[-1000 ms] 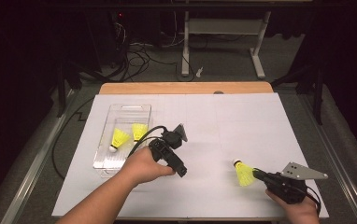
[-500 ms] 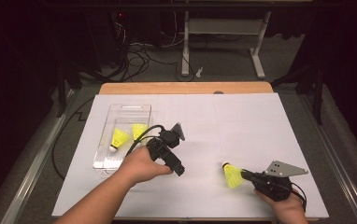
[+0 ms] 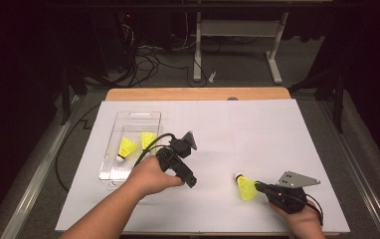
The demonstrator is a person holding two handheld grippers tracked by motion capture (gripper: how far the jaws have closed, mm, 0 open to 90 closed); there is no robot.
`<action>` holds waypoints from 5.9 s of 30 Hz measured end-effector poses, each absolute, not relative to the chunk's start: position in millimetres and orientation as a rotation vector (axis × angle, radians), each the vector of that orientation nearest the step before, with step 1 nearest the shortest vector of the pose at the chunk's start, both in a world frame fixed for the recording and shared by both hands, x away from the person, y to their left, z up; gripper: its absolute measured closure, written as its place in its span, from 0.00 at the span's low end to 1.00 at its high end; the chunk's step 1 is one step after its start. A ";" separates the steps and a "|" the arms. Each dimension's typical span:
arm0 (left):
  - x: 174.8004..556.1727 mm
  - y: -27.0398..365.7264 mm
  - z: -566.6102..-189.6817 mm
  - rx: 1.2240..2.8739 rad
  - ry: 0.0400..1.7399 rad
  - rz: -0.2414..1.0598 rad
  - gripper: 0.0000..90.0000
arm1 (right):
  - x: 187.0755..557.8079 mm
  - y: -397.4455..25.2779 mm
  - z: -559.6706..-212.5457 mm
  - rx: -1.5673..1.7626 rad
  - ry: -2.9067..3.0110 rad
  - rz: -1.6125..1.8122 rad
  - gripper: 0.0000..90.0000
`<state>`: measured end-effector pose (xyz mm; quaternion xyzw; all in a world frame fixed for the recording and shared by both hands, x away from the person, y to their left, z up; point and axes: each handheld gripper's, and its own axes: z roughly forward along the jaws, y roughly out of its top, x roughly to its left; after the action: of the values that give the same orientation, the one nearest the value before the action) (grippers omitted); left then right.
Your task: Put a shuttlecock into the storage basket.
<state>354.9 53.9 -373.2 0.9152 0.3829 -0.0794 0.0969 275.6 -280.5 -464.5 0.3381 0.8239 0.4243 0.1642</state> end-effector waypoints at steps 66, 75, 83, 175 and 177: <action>350.8 49.3 -371.3 2.697 1.124 -0.232 0.07 | 258.6 -231.7 -466.7 1.064 2.314 1.244 0.74; 350.3 50.3 -371.0 2.694 1.117 -0.212 0.07 | 256.5 -242.0 -463.8 1.119 2.278 1.250 1.00; 349.1 52.6 -371.4 2.694 1.121 -0.210 0.07 | 255.1 -248.3 -457.9 1.095 2.231 1.271 1.00; 323.6 18.2 -390.0 2.905 0.497 -0.160 0.38 | 271.5 -196.0 -441.0 0.785 2.619 1.581 1.00; 323.2 17.9 -390.4 2.898 0.494 -0.158 0.41 | 271.7 -195.6 -440.6 0.788 2.617 1.588 1.00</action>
<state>323.2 17.9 -390.4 0.9795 0.1672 -0.0533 0.0988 271.7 -195.6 -440.6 0.2492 0.8280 0.5023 -0.0096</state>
